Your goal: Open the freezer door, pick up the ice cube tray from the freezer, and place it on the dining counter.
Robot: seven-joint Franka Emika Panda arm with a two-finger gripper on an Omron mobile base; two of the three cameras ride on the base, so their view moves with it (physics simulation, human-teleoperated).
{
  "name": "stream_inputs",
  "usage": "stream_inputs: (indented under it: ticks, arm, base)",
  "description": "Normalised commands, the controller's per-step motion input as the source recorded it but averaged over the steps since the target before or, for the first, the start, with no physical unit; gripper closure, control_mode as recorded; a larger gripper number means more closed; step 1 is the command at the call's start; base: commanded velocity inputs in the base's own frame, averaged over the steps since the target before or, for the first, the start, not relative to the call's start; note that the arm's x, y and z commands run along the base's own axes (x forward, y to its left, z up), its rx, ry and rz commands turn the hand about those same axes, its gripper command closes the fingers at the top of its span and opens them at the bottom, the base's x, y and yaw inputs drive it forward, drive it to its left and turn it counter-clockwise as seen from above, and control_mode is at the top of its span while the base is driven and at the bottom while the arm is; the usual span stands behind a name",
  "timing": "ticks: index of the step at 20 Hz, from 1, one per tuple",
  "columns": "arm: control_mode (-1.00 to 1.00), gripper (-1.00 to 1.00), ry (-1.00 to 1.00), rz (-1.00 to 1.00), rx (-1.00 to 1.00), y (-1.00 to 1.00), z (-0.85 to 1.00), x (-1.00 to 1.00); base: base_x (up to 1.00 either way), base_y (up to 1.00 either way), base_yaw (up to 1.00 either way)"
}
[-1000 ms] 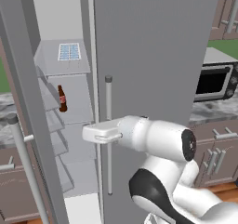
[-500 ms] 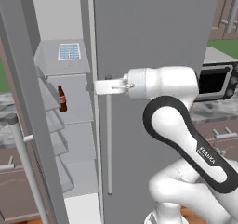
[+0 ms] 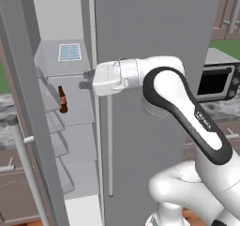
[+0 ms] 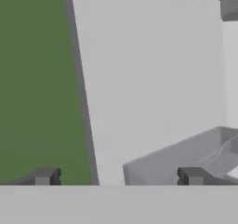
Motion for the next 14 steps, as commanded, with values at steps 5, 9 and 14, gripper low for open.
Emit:
stream_inputs:
  ticks: [5, 9, 14]
  arm:
    - [-1.00, -1.00, -0.12, 0.16, 0.00, 0.48, 0.05, 0.02]
    - [-1.00, -1.00, -0.09, 0.12, 0.00, 0.56, 0.11, 0.06]
    - [-1.00, -1.00, -0.02, 0.10, 0.00, 0.46, 0.07, 0.06]
  base:
    - [0.00, 0.00, 0.00]
    - [0.00, 0.00, 0.00]
    - [0.00, 0.00, 0.00]
